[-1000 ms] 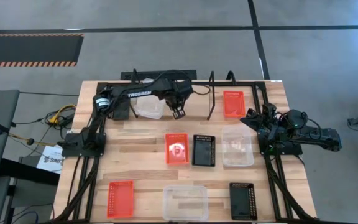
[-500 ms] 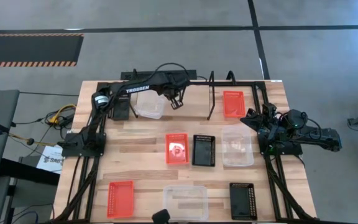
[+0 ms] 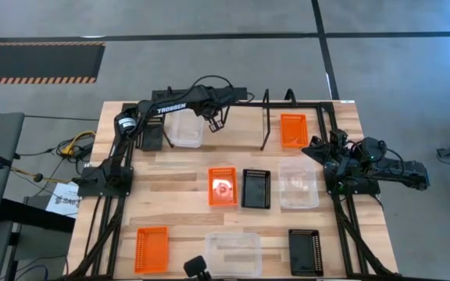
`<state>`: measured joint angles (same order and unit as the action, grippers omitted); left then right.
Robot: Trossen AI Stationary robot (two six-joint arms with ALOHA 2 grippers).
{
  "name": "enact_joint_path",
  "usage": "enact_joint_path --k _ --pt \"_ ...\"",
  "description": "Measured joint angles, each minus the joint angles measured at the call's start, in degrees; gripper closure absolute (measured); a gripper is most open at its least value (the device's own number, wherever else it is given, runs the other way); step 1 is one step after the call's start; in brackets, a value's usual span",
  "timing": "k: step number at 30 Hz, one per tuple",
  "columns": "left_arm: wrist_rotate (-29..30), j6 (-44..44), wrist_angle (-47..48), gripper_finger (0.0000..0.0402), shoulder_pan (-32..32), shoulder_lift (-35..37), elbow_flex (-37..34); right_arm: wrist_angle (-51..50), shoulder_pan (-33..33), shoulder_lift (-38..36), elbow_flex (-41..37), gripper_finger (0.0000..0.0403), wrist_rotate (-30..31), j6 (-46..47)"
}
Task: Stack baskets on shelf by color
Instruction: Put the top left transparent bin on the shelf, then put the top black bin on the shelf
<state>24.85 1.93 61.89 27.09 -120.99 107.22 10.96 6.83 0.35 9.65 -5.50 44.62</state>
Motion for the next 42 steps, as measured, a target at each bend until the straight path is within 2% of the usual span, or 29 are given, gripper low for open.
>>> enact_joint_path --k 4,7,14,16,17,20,24,30,36,42 --pt "2.53 0.45 0.75 0.0401 0.0 -0.08 0.68 0.0 0.0 -0.01 0.0 0.037 -0.01 0.0" --pt "2.49 -0.97 2.99 0.0402 -0.45 -0.09 3.81 -0.02 0.0 0.0 0.0 0.037 -0.01 0.02" --pt "3.8 -9.59 22.48 0.0402 -6.34 -0.11 22.73 -0.02 0.0 0.0 0.0 0.037 -0.02 0.05" --pt "7.37 -12.21 28.05 0.0402 -8.51 0.12 27.9 -0.16 0.0 -0.01 0.0 0.037 -0.02 0.04" --pt "9.96 -12.8 27.73 0.0401 -9.75 1.61 27.51 -0.27 0.0 -0.01 0.0 0.037 -0.08 0.04" --pt "11.14 -14.33 28.49 0.0402 -12.7 8.33 22.25 -0.28 -0.09 -0.01 0.0 0.037 -0.29 0.04" --pt "8.18 -18.98 28.15 0.0402 -16.16 18.52 14.98 -0.58 -0.1 -0.01 0.0 0.037 -0.53 -0.06" --pt "8.49 -27.9 28.15 0.0402 -18.96 33.91 3.04 -0.72 0.0 -0.01 0.0 0.037 -0.66 -0.09" --pt "-0.49 -22.83 28.06 0.0396 -18.97 46.96 -11.15 -0.69 -0.02 -0.01 0.0 0.037 -0.66 -0.07" --pt "-8.52 -22.25 28.23 0.0354 -18.97 55.89 -25.86 -0.68 -0.01 -0.01 0.0 0.037 -0.63 0.16"
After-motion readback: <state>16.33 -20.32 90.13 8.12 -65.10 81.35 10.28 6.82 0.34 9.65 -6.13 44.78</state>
